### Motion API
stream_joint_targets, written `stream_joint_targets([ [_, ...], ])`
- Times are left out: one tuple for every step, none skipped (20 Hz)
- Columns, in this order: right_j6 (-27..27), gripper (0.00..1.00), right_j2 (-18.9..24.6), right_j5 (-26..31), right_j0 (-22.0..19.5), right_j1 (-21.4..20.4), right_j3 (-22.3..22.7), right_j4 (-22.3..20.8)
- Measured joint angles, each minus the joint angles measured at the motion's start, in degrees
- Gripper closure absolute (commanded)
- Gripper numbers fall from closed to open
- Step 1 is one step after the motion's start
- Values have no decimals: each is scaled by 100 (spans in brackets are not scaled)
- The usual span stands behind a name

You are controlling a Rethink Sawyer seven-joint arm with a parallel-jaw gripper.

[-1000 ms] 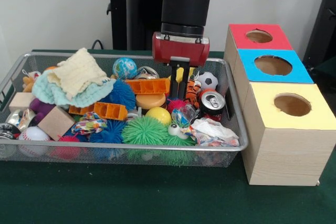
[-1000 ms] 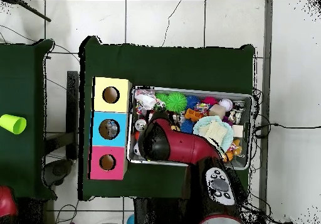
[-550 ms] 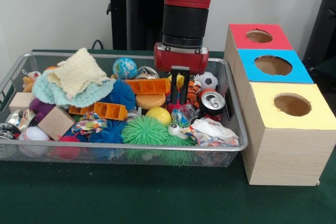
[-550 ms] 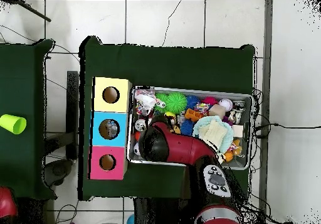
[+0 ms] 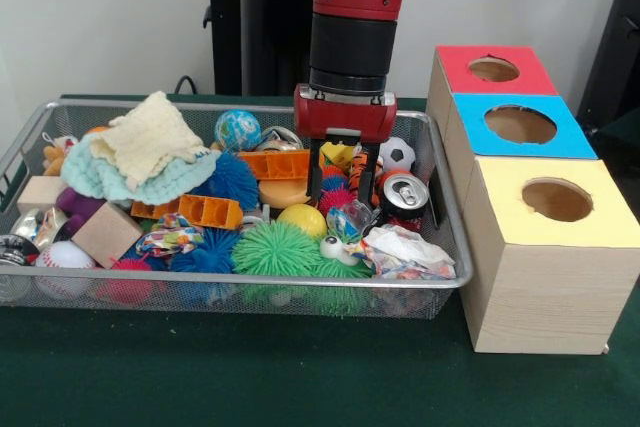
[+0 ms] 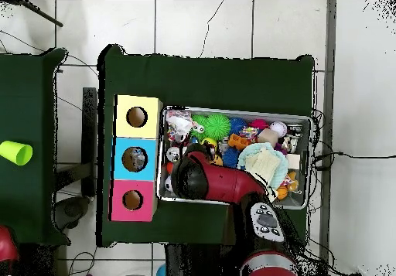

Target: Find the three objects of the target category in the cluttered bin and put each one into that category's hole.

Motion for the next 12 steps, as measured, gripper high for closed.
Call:
stream_joint_targets([
  [0, 0, 1, 0, 1, 5, 0, 0],
  [0, 0, 0, 0, 1, 10, 0, 0],
  [0, 0, 0, 0, 0, 17, 1, 0],
  [0, 0, 0, 0, 0, 25, 1, 0],
  [0, 0, 1, 0, 1, 31, 1, 0],
  [0, 0, 0, 0, 1, 39, 1, 0],
  [0, 0, 1, 0, 0, 52, 2, 0],
  [0, 0, 1, 0, 0, 60, 2, 0],
  [0, 0, 1, 0, 0, 70, 2, 0],
  [0, 0, 1, 0, 0, 74, 2, 0],
  [0, 0, 1, -1, 0, 88, 2, 0],
  [0, 0, 1, -1, 0, 94, 2, 0],
])
